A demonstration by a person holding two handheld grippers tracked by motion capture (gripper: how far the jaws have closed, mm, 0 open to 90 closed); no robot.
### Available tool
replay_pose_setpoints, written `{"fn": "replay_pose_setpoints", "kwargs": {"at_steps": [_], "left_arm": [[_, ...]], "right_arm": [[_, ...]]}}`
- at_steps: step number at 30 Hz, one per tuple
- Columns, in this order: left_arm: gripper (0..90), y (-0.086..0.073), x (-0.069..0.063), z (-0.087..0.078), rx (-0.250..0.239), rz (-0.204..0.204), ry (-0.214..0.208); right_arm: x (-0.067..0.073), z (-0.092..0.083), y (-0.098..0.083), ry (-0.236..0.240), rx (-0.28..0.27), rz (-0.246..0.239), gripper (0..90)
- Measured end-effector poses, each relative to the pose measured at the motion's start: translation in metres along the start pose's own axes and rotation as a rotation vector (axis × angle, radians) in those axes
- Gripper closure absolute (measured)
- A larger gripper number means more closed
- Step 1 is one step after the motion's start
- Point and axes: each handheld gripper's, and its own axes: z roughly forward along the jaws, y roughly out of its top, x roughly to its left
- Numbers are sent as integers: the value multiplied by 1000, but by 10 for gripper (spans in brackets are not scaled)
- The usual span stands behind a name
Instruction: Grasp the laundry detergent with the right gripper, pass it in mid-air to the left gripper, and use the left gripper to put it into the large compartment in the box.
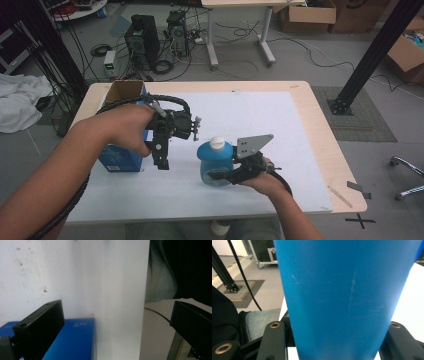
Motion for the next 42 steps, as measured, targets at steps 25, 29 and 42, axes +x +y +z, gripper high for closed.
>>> {"fn": "replay_pose_setpoints", "kwargs": {"at_steps": [25,29,42], "left_arm": [[1,11,-7,10,-65,-19,2],[1,11,-7,11,-72,-20,5],[32,11,-8,17,-72,-21,27]], "right_arm": [[-3,75,18,75,-17,-40,461],[-4,78,19,67,-23,-40,460],[-3,83,26,64,-30,-50,459]]}}
